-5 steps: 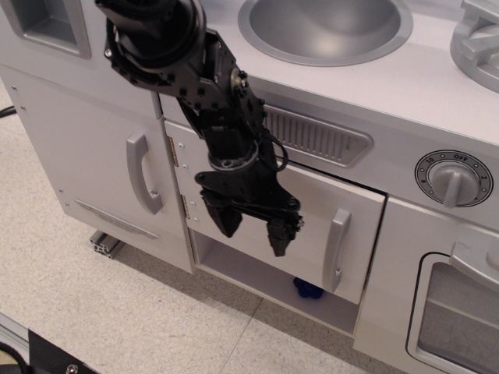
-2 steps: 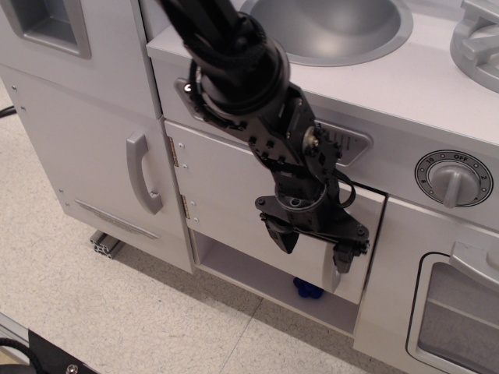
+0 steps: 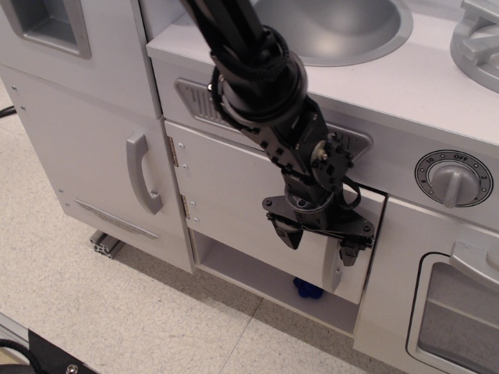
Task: Open cabinet
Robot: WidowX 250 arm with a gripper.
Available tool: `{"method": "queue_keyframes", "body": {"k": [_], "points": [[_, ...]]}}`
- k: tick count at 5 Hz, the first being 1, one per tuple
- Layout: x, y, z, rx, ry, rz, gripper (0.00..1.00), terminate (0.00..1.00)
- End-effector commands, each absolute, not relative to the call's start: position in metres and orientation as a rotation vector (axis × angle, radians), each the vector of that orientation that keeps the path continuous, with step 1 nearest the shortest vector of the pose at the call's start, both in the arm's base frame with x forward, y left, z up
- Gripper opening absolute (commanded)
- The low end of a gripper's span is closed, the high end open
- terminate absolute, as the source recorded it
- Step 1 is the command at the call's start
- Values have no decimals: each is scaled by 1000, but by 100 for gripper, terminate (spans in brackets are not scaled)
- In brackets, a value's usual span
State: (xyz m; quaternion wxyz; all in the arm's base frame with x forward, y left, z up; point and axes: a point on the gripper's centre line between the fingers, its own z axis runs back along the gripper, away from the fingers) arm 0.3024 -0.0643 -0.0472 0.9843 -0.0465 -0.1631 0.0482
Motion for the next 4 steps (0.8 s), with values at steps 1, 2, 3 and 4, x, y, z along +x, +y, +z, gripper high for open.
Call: {"method": "queue_keyframes", "body": {"k": [1, 2, 3, 4], "points": [[310, -68, -32, -148, -383, 123, 0, 0], [302, -64, -34, -139, -394, 129, 0, 0], [286, -58, -33, -136, -381, 117, 0, 0], [266, -50, -30, -124, -363, 100, 0, 0]]}}
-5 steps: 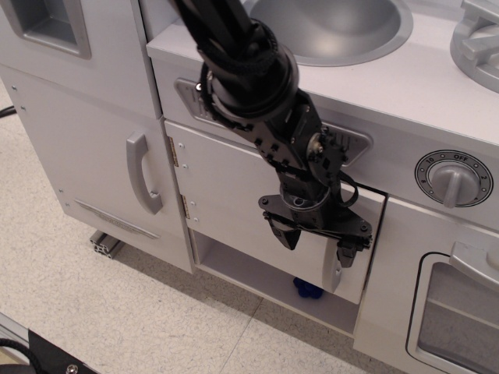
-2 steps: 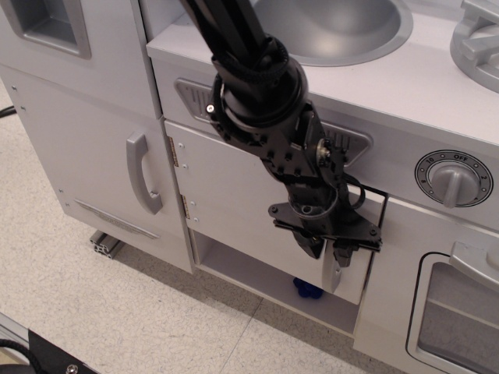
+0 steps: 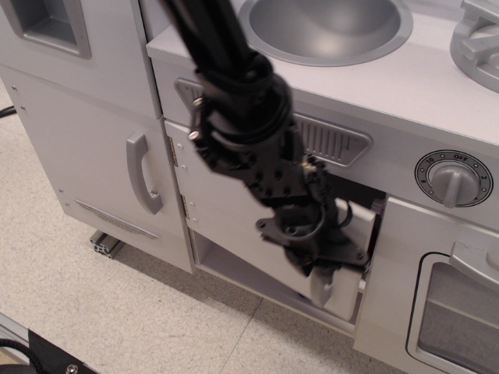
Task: Open cabinet
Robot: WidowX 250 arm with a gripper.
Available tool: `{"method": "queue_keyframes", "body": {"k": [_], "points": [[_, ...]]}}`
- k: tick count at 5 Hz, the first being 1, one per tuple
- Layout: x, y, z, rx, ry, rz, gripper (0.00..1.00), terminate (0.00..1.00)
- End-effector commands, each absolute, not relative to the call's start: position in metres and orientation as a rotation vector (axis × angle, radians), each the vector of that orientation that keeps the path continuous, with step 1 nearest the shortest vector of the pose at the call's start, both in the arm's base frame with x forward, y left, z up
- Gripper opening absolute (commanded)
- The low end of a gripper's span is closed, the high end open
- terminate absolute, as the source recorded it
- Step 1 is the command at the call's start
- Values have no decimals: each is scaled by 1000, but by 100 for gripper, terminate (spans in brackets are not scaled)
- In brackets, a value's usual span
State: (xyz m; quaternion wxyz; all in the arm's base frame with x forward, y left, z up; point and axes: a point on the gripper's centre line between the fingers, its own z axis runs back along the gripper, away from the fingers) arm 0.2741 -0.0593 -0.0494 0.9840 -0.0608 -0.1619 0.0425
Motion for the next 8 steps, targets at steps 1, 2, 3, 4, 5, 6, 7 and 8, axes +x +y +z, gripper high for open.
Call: {"method": "queue_keyframes", "body": {"k": [1, 2, 3, 4, 5, 6, 7, 8], "points": [[250, -37, -23, -110, -338, 96, 0, 0], [246, -28, 0, -68, -342, 48, 100, 0], [260, -30, 30, -92, -382, 21, 100, 0], [287, -38, 47, -130, -422, 7, 100, 0], [304, -51, 45, -117, -474, -52, 100, 0], [313, -59, 38, -125, -469, -87, 100, 0], [313, -61, 32, -117, -481, -111, 100, 0], [311, -61, 20, -106, -473, -130, 100, 0]]}}
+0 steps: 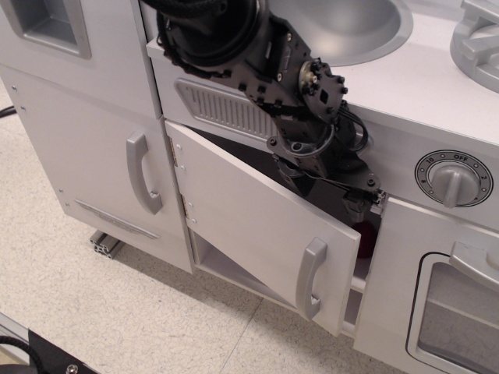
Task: Open cabinet
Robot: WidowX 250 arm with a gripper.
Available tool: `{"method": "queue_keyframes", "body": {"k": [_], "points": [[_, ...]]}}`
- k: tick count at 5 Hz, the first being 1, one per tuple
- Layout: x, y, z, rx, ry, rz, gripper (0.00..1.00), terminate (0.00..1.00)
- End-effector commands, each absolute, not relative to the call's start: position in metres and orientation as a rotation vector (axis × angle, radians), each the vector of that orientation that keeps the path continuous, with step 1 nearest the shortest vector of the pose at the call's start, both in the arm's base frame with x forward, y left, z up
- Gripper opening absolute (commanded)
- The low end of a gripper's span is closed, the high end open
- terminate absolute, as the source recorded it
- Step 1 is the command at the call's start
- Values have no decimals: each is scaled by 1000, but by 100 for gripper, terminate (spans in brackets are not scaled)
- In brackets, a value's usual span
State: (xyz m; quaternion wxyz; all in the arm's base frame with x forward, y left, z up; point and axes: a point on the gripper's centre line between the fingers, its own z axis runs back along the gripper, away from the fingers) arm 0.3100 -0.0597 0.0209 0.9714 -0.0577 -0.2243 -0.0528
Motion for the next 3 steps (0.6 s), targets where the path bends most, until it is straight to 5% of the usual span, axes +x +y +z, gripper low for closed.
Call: {"method": "queue_keyframes", "body": {"k": [1, 3], "points": [[303, -53, 11, -89, -423, -119, 100, 0], [267, -13, -7, 27, -325, -55, 100, 0]]}}
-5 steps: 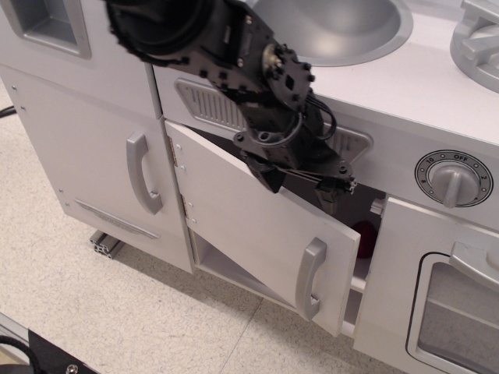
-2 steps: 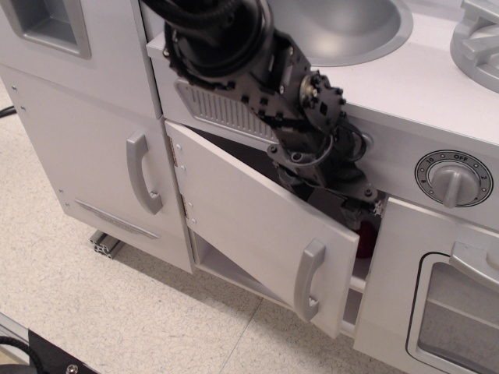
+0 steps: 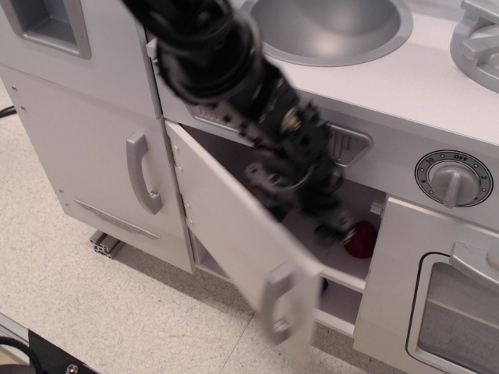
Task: Open cabinet
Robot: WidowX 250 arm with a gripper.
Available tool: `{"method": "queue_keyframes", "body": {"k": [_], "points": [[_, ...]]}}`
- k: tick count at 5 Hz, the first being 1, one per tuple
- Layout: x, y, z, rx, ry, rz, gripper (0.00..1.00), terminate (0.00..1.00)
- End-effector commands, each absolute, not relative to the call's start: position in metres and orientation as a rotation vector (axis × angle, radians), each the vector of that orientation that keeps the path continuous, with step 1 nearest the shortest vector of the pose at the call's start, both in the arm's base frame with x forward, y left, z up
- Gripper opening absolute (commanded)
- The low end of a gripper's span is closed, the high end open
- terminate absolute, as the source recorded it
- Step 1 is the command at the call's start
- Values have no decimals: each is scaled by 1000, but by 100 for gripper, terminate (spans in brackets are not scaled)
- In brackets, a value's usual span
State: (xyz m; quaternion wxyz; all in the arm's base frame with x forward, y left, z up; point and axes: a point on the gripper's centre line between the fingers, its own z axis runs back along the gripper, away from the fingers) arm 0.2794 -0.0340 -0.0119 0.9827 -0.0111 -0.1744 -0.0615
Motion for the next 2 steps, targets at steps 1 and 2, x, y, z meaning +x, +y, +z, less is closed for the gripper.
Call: {"method": "queue_keyframes", "body": {"k": [1, 2], "points": [[252, 11, -16, 64, -291, -47, 100, 0], [242, 37, -21, 84, -254, -27, 100, 0]]}}
